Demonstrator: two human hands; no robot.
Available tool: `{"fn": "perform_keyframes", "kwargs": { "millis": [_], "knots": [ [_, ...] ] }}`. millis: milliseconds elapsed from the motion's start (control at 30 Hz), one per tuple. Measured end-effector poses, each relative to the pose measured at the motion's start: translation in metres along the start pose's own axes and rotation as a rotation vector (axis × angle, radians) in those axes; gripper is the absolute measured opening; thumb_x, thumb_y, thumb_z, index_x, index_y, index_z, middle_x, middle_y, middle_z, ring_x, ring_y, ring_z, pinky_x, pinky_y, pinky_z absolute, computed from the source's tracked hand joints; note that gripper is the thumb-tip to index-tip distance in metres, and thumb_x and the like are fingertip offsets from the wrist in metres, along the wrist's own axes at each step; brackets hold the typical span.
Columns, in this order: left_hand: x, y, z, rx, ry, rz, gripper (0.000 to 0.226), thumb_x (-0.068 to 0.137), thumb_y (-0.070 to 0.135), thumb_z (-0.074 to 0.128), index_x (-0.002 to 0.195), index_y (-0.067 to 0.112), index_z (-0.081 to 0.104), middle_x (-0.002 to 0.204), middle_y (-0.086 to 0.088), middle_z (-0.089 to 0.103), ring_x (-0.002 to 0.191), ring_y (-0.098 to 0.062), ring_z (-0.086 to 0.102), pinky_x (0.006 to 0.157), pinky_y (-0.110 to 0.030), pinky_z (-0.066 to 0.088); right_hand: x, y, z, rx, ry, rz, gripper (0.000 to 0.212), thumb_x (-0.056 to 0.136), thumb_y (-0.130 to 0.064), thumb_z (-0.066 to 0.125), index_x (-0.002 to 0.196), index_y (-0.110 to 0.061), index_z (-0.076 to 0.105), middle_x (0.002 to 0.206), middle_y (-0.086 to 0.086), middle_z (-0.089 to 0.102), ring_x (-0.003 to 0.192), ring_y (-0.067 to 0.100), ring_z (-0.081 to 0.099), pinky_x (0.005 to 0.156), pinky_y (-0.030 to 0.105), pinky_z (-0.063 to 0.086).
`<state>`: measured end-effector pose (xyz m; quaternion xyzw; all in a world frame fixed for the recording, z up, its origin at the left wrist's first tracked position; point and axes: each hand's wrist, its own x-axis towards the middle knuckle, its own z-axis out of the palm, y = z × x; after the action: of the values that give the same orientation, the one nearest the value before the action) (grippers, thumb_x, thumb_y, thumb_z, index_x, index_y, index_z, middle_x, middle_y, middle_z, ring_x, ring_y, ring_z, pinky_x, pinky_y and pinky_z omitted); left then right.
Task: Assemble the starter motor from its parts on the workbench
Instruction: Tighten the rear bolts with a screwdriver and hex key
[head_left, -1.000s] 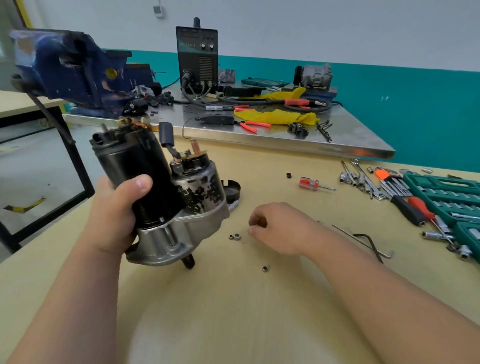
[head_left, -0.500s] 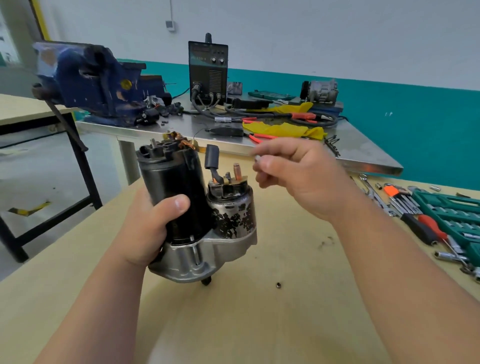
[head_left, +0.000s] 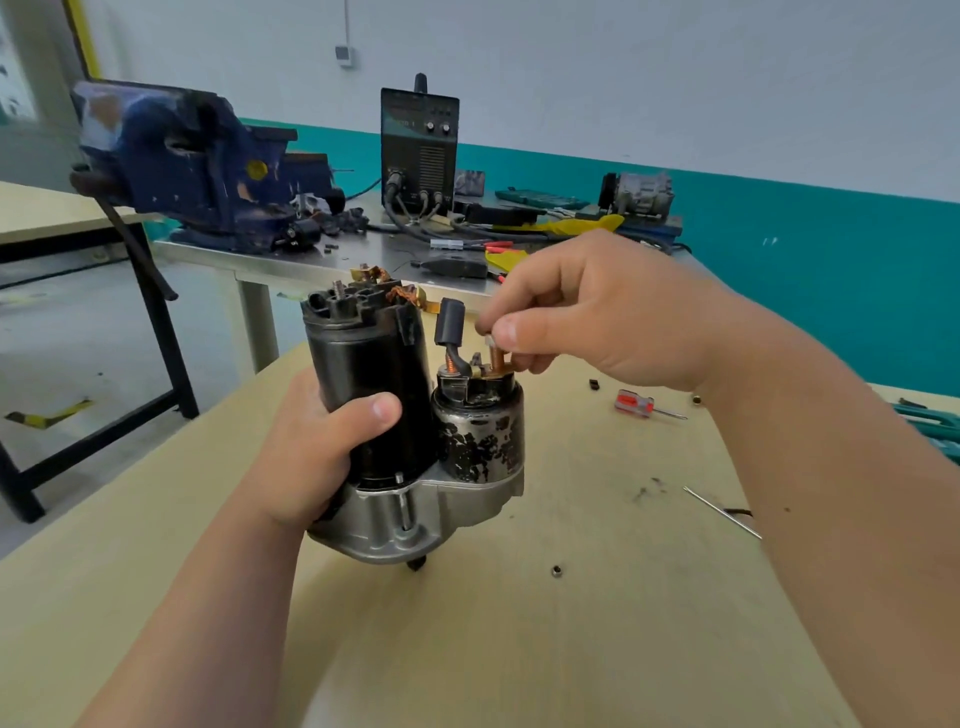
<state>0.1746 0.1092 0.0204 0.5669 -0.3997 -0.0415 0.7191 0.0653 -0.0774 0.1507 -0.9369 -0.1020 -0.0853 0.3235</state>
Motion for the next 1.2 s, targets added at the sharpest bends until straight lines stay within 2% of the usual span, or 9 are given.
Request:
{"fn": "perform_keyframes", "kwargs": {
  "millis": [100,233,333,567,700,800,933,1100,1200],
  "knots": [
    [0.000,0.001,0.001,0.005,-0.007,-0.001,0.051,0.067,0.039,0.065,0.108,0.009,0.059,0.090,-0.009,0.067,0.086,-0.028,0.068,0.069,-0.035,0.057,-0.001,-0.001,0.001,0.004,0.033,0.010,0.013,0.091,-0.019,0.063,0.088,-0.027,0.073,0.079,-0.010,0.073,0.071,0.004,0.068,0.066,0.015,0.055],
    [0.001,0.002,0.002,-0.003,-0.004,0.004,0.060,0.067,0.038,0.065,0.115,0.003,0.056,0.096,-0.022,0.064,0.090,-0.036,0.066,0.072,-0.043,0.057,-0.002,-0.004,0.002,-0.104,0.027,0.000,0.016,0.093,-0.023,0.060,0.091,-0.035,0.070,0.071,-0.024,0.068,0.067,-0.002,0.066,0.058,0.007,0.047],
    [0.001,0.002,0.002,0.012,0.006,0.006,0.059,0.067,0.039,0.065,0.114,0.005,0.056,0.095,-0.019,0.064,0.090,-0.034,0.066,0.072,-0.043,0.057,-0.002,-0.007,0.004,-0.153,0.044,-0.001,0.014,0.093,-0.027,0.058,0.092,-0.032,0.071,0.066,-0.029,0.064,0.064,-0.005,0.063,0.049,0.004,0.041],
    [0.000,0.003,0.005,0.020,-0.012,0.013,0.043,0.069,0.039,0.065,0.108,0.020,0.064,0.094,-0.002,0.070,0.090,-0.023,0.069,0.071,-0.031,0.056,-0.003,-0.008,0.003,-0.238,0.066,0.009,0.014,0.090,-0.038,0.061,0.082,-0.030,0.070,0.072,-0.020,0.067,0.064,-0.003,0.064,0.051,0.007,0.044],
    [0.001,0.003,0.005,0.052,-0.003,0.028,0.034,0.068,0.042,0.066,0.100,0.031,0.067,0.093,-0.002,0.068,0.089,-0.024,0.068,0.074,-0.038,0.056,0.000,-0.005,0.005,-0.348,0.121,-0.022,0.025,0.084,-0.047,0.065,0.076,-0.023,0.067,0.061,-0.008,0.059,0.051,-0.002,0.051,0.044,0.011,0.039],
    [0.002,0.002,0.010,0.019,0.024,0.045,0.037,0.068,0.040,0.067,0.103,0.028,0.067,0.096,-0.007,0.069,0.092,-0.029,0.068,0.075,-0.042,0.057,-0.004,-0.002,0.008,-0.404,0.146,-0.030,0.031,0.086,-0.051,0.059,0.075,-0.022,0.063,0.061,-0.008,0.054,0.054,-0.002,0.048,0.049,0.011,0.038],
    [0.000,0.005,0.026,-0.013,0.060,0.040,0.039,0.064,0.036,0.068,0.098,0.018,0.064,0.084,0.003,0.070,0.080,-0.018,0.068,0.067,-0.031,0.055,-0.018,0.002,0.003,-0.371,0.145,-0.027,0.030,0.089,-0.045,0.057,0.077,-0.019,0.066,0.062,-0.005,0.055,0.057,0.005,0.049,0.052,0.016,0.039],
    [0.008,0.020,0.068,0.061,-0.009,0.076,0.035,0.058,0.041,0.074,0.091,0.031,0.069,0.085,0.004,0.071,0.083,-0.019,0.069,0.069,-0.032,0.055,-0.059,0.017,-0.026,-0.211,0.052,0.076,0.008,0.090,-0.034,0.060,0.085,-0.033,0.067,0.079,-0.011,0.068,0.069,0.006,0.064,0.064,0.025,0.055],
    [0.020,0.022,0.106,0.032,-0.024,0.061,0.030,0.057,0.043,0.074,0.086,0.034,0.070,0.082,0.006,0.071,0.080,-0.017,0.069,0.067,-0.032,0.054,-0.087,0.030,-0.040,-0.123,0.252,0.033,0.019,0.090,-0.030,0.058,0.074,-0.036,0.064,0.069,-0.014,0.063,0.062,0.003,0.058,0.057,0.016,0.048]
  ]
}}
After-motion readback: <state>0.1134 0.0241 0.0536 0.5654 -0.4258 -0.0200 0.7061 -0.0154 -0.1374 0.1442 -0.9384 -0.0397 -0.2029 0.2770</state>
